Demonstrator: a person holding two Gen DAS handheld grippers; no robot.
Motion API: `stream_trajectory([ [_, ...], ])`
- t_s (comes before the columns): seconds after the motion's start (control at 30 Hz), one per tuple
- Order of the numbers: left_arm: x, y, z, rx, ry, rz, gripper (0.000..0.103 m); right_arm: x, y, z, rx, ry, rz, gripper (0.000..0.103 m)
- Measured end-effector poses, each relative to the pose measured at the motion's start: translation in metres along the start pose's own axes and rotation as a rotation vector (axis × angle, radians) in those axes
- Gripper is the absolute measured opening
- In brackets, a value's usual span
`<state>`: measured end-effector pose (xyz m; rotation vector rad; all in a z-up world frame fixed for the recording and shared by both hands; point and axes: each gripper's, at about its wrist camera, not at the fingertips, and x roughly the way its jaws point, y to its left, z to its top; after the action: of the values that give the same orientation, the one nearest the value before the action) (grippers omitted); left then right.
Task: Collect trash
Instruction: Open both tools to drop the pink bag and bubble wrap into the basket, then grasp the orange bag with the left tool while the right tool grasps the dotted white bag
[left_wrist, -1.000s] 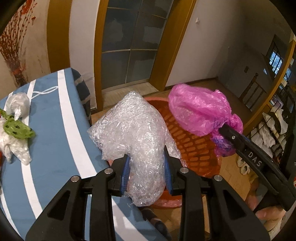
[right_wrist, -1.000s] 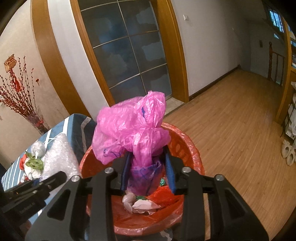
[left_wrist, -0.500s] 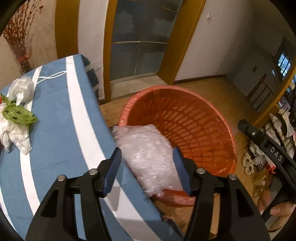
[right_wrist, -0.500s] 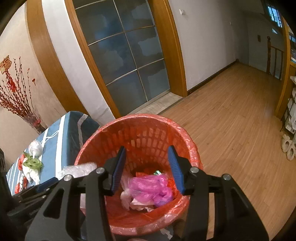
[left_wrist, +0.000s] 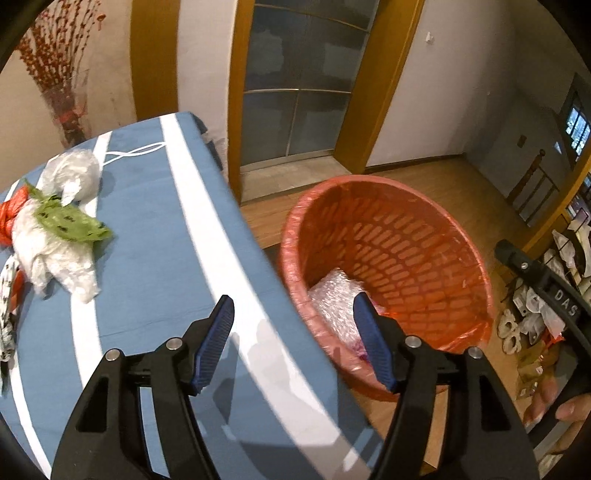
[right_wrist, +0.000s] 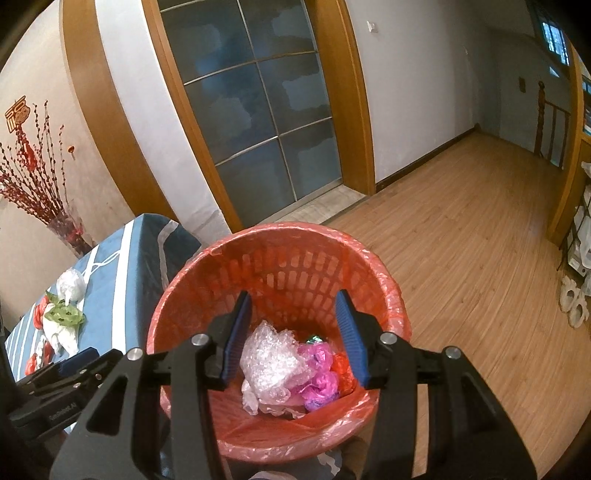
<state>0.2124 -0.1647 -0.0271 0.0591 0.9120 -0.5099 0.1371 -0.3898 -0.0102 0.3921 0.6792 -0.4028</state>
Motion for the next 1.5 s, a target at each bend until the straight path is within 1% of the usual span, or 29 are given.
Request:
stream_trajectory([
  [0.13,-0.008,0.02,-0.003,-0.011,-0.012,0.033,0.066,-0.002,0.006,-0.001,-0.013,-0.001,0.004,0.047],
  [0.33,-0.034,0.062,-0.011,-0.023,-0.05,0.105,0.066,-0.006,0.02,-0.005,-0.039,0.002,0.02,0.047],
  [0.43,-0.053,0.099,-0.018,-0.049,-0.078,0.163,0.069,-0.007,0.03,-0.008,-0.061,0.006,0.032,0.047],
  [0.5,-0.063,0.122,-0.022,-0.069,-0.092,0.199,0.069,-0.007,0.04,-0.012,-0.08,0.012,0.041,0.047],
  [0.67,-0.092,0.193,-0.033,-0.163,-0.128,0.294,0.069,-0.005,0.066,-0.021,-0.12,0.029,0.07,0.047],
  [0.77,-0.104,0.226,-0.039,-0.211,-0.14,0.333,0.069,-0.006,0.088,-0.03,-0.157,0.041,0.096,0.047],
  [0.87,-0.108,0.248,-0.044,-0.234,-0.142,0.356,0.069,-0.006,0.114,-0.039,-0.2,0.053,0.126,0.047],
  [1.03,-0.101,0.267,-0.047,-0.264,-0.126,0.349,0.069,-0.008,0.151,-0.051,-0.267,0.064,0.158,0.047],
  [1.27,-0.082,0.278,-0.05,-0.257,-0.083,0.321,0.068,-0.006,0.178,-0.061,-0.313,0.084,0.166,0.047],
  [1.4,-0.067,0.281,-0.051,-0.26,-0.04,0.31,0.062,-0.004,0.188,-0.067,-0.336,0.092,0.168,0.047],
  [1.47,-0.065,0.281,-0.051,-0.259,-0.043,0.306,0.057,-0.004,0.193,-0.069,-0.345,0.095,0.172,0.047],
  [1.5,-0.065,0.281,-0.05,-0.259,-0.048,0.299,0.05,-0.005,0.195,-0.07,-0.35,0.097,0.174,0.047],
])
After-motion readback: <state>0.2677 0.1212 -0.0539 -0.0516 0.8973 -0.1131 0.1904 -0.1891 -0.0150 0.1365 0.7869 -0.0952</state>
